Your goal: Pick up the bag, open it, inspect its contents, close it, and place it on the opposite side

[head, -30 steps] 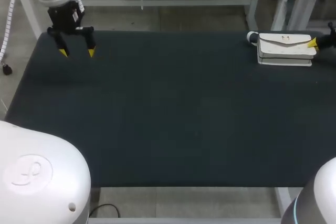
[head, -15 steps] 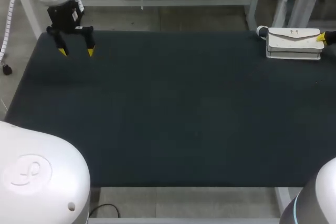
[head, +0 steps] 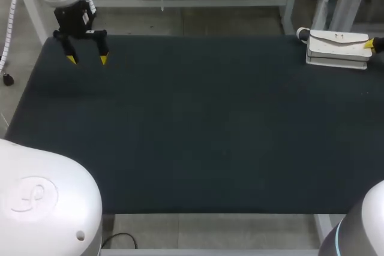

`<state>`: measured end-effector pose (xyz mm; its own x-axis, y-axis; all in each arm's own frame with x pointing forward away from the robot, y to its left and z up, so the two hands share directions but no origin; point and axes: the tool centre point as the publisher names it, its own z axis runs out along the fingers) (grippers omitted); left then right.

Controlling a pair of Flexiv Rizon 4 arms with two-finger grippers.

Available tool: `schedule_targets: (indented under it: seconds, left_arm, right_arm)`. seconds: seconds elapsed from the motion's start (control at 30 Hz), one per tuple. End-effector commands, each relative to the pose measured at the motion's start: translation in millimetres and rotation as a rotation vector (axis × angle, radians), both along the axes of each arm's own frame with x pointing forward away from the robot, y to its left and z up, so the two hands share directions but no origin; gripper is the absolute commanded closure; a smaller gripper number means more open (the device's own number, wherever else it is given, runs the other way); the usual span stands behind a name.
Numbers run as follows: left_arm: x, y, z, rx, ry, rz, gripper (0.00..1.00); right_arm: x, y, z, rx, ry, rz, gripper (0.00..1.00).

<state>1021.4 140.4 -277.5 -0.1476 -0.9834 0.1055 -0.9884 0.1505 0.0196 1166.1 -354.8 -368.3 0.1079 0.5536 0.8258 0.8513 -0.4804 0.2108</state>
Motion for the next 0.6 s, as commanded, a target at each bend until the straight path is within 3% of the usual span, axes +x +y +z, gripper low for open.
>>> schedule_targets:
  seconds: [0.03, 0.27, 0.37, 0.6]
  left_arm:
    - [-1.2, -0.7, 0.2, 0.002, -0.002, 0.001, 0.00]
    - [-1.2, -0.7, 0.2, 0.002, -0.002, 0.001, 0.00]
    - [-1.2, -0.7, 0.2, 0.002, -0.002, 0.001, 0.00]
    - [-1.2, -0.7, 0.2, 0.002, -0.002, 0.001, 0.00]
  right_arm:
    - [3.4, -5.8, -4.6, 0.096, 0.306, 0.500, 1.00]
    - [-0.4, -6.8, -5.5, 0.100, 0.312, 0.507, 1.00]
    - [-1.5, -9.5, -3.4, 0.099, 0.317, 0.499, 0.00]
    - [-11.0, -20.1, 10.2, 0.068, 0.307, 0.440, 0.00]
